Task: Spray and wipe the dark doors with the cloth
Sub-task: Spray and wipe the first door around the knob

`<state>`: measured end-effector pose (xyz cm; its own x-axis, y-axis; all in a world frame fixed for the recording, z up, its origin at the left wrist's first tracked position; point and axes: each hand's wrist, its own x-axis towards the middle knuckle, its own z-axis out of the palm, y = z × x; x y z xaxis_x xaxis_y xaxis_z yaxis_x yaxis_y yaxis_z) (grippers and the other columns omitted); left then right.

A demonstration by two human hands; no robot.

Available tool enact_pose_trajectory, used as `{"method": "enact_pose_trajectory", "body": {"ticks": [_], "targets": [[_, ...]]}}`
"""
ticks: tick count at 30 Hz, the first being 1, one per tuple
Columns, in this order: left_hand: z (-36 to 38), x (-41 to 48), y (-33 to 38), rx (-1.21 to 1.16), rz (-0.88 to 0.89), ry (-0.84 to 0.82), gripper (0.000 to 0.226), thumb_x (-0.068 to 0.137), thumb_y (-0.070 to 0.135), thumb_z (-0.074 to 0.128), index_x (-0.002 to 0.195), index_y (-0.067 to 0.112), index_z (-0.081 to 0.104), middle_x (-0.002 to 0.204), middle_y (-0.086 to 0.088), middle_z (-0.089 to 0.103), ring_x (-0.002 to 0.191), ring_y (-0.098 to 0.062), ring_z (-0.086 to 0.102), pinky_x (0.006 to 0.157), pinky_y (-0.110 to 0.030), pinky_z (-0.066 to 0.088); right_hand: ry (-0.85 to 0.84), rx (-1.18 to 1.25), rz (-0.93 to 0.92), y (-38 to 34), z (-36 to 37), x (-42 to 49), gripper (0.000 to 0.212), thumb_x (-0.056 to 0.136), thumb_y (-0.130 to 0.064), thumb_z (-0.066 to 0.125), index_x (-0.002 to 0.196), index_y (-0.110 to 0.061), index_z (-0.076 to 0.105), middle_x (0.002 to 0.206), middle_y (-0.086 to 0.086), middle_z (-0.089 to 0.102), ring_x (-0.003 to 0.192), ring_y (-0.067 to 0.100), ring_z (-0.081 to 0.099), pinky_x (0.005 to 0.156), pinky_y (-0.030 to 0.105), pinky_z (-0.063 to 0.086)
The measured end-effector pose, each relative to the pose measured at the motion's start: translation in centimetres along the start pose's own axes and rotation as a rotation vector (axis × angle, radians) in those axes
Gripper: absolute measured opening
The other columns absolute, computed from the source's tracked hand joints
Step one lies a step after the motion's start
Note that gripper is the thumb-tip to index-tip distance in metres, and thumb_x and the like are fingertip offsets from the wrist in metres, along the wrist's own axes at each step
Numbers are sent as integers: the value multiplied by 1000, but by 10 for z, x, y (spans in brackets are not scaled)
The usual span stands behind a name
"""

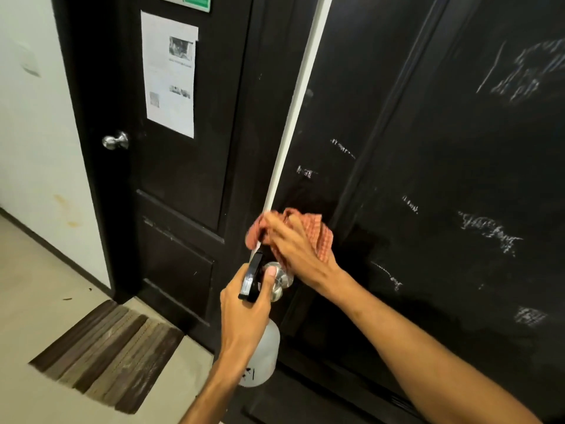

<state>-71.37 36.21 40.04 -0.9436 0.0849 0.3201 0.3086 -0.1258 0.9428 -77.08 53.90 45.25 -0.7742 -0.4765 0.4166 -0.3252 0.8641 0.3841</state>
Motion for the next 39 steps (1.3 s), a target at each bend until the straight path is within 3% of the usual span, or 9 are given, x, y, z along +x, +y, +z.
{"method": "enact_pose_trajectory", "body": {"ticks": [4,9,14,20,26,30,32,36,39], "targets": [[-6,1,-6,38,5,14,20,96,44,66,87,27,65,55,4,56,49,-16,55,54,-40,51,131,-158,198,-5,-26,23,44,88,-2,48,129,-8,65,159,4,41,115,33,41,93,39,46],[-1,-3,-5,-7,0,-36,13,96,39,67,103,30,70,63,10,65,52,-6,61,53,-24,48,1,-207,-41,-13,-3,-21,37,94,-19,70,130,-16,68,153,4,51,116,21,48,96,35,47],[11,-8,-13,24,-11,-66,21,95,44,66,102,25,70,64,4,64,52,-12,61,53,-25,49,341,-207,376,17,-57,-10,51,89,3,50,136,-13,61,159,3,42,104,31,46,91,37,42],[35,-31,-21,-4,-62,-136,28,93,44,68,108,21,71,61,13,63,57,-7,62,63,-27,55,-183,-182,165,-19,18,-137,67,88,-11,60,151,-19,40,169,4,21,129,35,46,99,51,52],[55,-46,-19,40,-81,-158,23,94,43,68,86,21,66,52,0,56,46,-15,55,53,-36,52,239,-262,447,15,-37,-113,43,93,-6,52,135,-14,57,159,4,39,111,35,47,94,43,46],[68,-62,-20,21,-71,-211,22,93,45,67,94,23,69,58,0,60,49,-15,56,53,-37,53,-52,-199,246,-14,4,-181,63,83,-8,66,142,-14,47,164,6,27,121,33,53,94,46,55],[77,-58,-17,18,-59,-233,22,94,47,67,95,25,69,60,0,62,50,-13,57,55,-35,53,-125,-155,189,0,-3,-190,53,88,-12,70,138,-16,52,166,7,22,125,36,51,100,54,50],[91,-56,-20,65,-71,-242,33,95,51,65,83,20,63,63,-3,64,50,-23,57,52,-44,52,321,-228,492,36,-49,-168,47,83,3,61,129,-7,67,147,13,44,107,38,52,100,46,45],[98,-68,-22,63,-93,-248,32,96,44,66,76,20,62,54,2,57,46,-10,54,50,-33,46,317,-274,568,20,-36,-201,55,81,7,52,133,-5,65,142,14,45,113,40,50,102,47,48]]}}
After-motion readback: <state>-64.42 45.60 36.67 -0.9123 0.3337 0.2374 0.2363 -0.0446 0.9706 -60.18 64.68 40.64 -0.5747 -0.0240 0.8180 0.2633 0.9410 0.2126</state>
